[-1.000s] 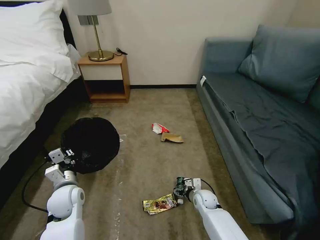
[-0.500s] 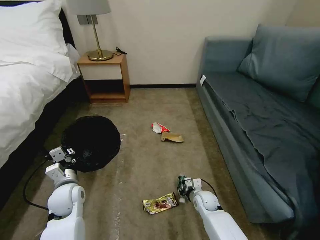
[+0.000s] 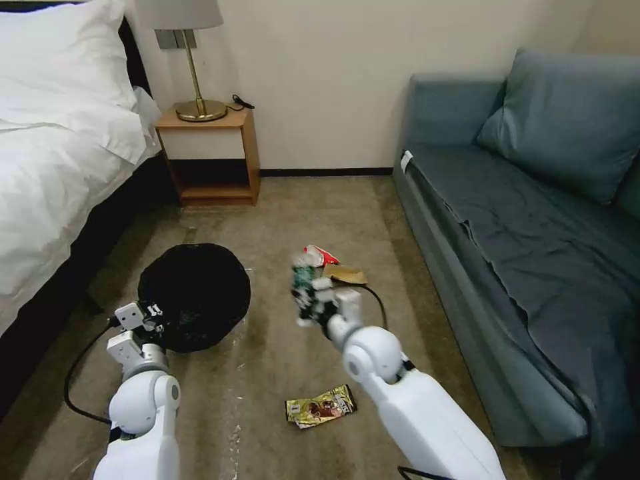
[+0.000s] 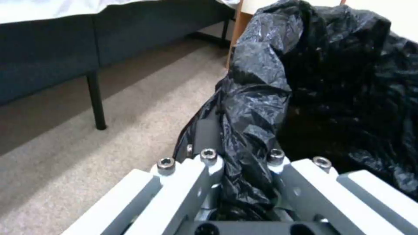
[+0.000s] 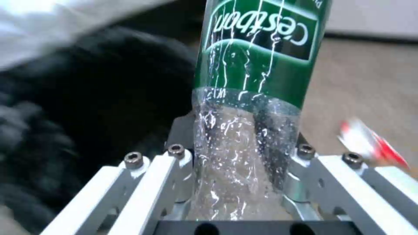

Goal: Pick up the trash bin, then pick up the garbage on the floor and place it into the trash bin.

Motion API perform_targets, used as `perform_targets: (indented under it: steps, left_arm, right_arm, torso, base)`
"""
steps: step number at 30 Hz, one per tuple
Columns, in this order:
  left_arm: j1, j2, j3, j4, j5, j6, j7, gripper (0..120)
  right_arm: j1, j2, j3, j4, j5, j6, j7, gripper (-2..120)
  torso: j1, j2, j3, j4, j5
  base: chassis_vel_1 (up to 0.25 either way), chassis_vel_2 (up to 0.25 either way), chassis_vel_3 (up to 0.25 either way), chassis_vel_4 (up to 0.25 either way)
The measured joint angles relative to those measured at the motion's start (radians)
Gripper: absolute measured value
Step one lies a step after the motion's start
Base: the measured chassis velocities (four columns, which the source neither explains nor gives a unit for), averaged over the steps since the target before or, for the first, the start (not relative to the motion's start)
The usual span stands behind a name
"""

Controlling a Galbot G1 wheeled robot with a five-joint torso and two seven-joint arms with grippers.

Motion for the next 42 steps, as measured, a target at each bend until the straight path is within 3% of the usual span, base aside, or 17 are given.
perform_targets:
  steps: [4, 6, 16, 23, 42]
  left_arm:
    - [-0.001, -0.002, 0.001, 0.003, 0.005, 0.000, 0.000, 4]
    - [-0.002, -0.004, -0.001, 0.009, 0.009, 0.000, 0.000, 4]
    - [-0.010, -0.019, 0.008, 0.017, 0.031, -0.001, 0.000, 4]
    - [-0.007, -0.034, 0.013, 0.013, 0.048, -0.003, 0.001, 4]
    - [-0.013, -0.043, 0.019, 0.015, 0.056, -0.003, -0.003, 4]
  right_arm:
    - [0.055, 0.021, -0.059, -0.013, 0.006, 0.023, 0.010, 25]
    - [0.116, 0.066, -0.130, -0.090, -0.004, 0.065, 0.012, 25]
    - [0.184, 0.233, -0.233, -0.369, -0.067, 0.142, 0.010, 25]
    - [0.177, 0.244, -0.246, -0.486, -0.140, 0.184, 0.006, 25]
    - [0.173, 0.241, -0.252, -0.471, -0.163, 0.185, 0.004, 95]
  torso:
    - [0.000, 0.000, 0.000, 0.0001, 0.0001]
    - [0.000, 0.000, 0.000, 0.0001, -0.0001]
    - [0.000, 0.000, 0.000, 0.0003, 0.0001]
    - [0.000, 0.000, 0.000, -0.0002, 0.0000]
    - [0.000, 0.000, 0.000, 0.0000, 0.0002]
  base:
    - [0.000, 0.000, 0.000, 0.000]
    - [0.000, 0.000, 0.000, 0.000]
    - [0.000, 0.000, 0.000, 0.000]
    - [0.000, 0.000, 0.000, 0.000]
    - [0.000, 0.000, 0.000, 0.000]
